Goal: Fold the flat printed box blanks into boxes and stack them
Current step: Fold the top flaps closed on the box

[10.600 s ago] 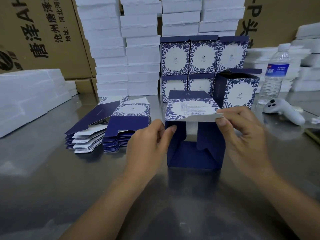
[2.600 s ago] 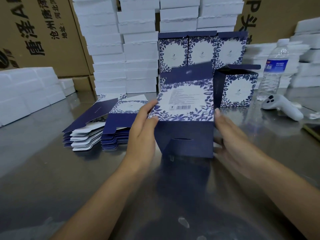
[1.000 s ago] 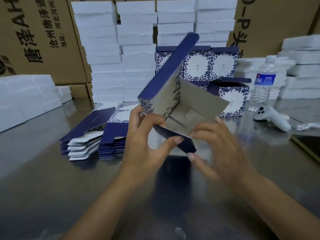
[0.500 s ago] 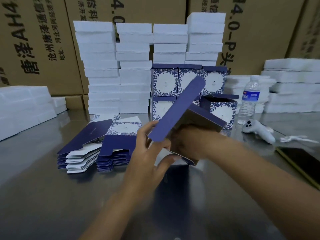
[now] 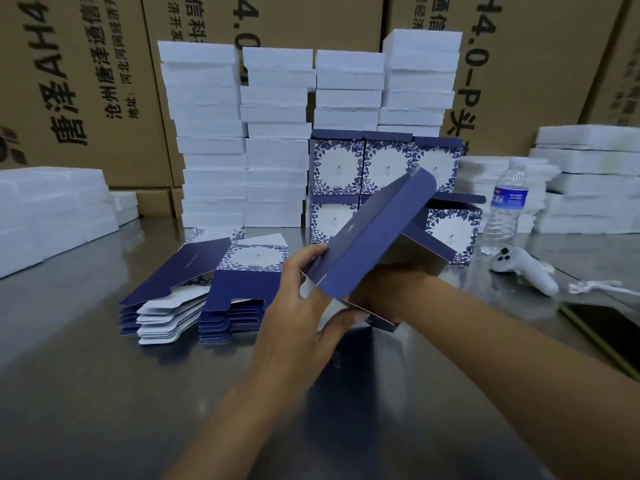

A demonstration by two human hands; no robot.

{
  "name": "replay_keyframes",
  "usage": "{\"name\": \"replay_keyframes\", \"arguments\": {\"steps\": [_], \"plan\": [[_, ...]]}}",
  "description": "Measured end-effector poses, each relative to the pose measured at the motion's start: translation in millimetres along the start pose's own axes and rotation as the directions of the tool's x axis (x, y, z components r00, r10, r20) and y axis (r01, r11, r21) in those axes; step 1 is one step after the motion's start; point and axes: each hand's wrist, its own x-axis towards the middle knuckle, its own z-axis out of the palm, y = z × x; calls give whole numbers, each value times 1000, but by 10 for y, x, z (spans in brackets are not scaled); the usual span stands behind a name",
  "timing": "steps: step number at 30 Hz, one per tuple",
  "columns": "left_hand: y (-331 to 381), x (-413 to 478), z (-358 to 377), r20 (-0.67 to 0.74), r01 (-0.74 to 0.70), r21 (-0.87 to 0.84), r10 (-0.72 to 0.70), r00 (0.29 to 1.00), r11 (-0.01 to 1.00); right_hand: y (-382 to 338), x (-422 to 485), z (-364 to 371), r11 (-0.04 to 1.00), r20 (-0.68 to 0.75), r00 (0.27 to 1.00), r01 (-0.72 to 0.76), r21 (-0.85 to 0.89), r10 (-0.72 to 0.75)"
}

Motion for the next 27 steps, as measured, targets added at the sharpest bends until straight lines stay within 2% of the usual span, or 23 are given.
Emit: {"name": "replay_keyframes", "arguments": {"steps": [2, 5, 7, 9, 12, 15, 20, 23, 27], "plan": [[17, 7, -17, -15, -5, -2, 5, 1000, 1000, 3, -77, -45, 1000, -59, 998, 16, 20, -15], [30, 27, -40, -74, -21, 17, 22, 997, 1000, 8, -246, -152, 972, -320, 947, 94, 213, -21], [30, 37, -52, -129, -7, 49, 13, 992, 999, 24, -388, -209, 921, -514, 858, 197, 337, 5], [20, 45, -66, -163, 48, 51, -39, 986, 998, 66, -519, -223, 877, -669, 743, 325, 353, -6], [-15, 53, -81, -199, 106, -3, -104, 974, 994, 118, -668, -119, 727, -806, 585, 514, 454, 90], [-24, 68, -86, -195, 137, -79, -150, 969, 987, 95, -707, 112, 551, -842, 459, 641, 534, 283], [-18, 68, -80, -230, 128, -114, -151, 962, 985, -103, -655, 409, 515, -852, 232, 712, 477, 469], [1, 85, -92, -284, 135, -125, -166, 944, 983, -158, -647, 427, 445, -794, 206, 735, 512, 572], [18, 82, -65, -341, 121, -103, -149, 928, 987, -162, -657, 429, 395, -751, 185, 758, 519, 634]]}}
